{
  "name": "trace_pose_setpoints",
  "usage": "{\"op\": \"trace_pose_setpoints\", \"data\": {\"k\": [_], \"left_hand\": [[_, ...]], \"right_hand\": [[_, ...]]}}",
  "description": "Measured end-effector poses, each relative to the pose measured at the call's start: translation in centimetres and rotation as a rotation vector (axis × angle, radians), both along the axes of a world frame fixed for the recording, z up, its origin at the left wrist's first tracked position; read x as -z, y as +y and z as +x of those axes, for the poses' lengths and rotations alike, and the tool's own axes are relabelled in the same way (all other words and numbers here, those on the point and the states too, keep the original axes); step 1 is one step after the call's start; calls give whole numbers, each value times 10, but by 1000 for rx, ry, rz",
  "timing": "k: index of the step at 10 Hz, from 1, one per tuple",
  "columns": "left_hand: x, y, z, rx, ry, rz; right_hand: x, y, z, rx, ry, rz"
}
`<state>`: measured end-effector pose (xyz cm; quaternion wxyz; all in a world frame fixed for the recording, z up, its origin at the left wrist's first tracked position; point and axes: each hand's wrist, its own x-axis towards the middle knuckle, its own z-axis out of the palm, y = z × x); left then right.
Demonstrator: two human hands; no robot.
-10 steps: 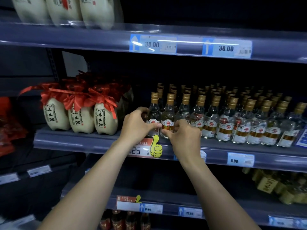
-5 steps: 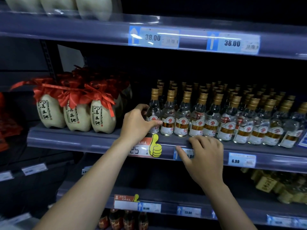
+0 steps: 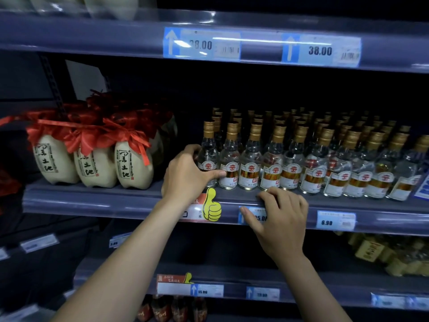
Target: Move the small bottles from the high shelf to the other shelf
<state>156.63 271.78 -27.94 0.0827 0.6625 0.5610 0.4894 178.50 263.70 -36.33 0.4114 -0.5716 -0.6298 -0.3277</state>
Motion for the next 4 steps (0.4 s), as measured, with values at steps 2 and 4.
{"op": "trace_pose_setpoints", "data": {"k": [2,4], "left_hand": [[1,0,0,21,-11,1],[-7,-18,-4,16,-65,41]], "right_hand": [[-1,-2,1,-12,7,-19],[-9,-9,3,-89,26,-109]]}}
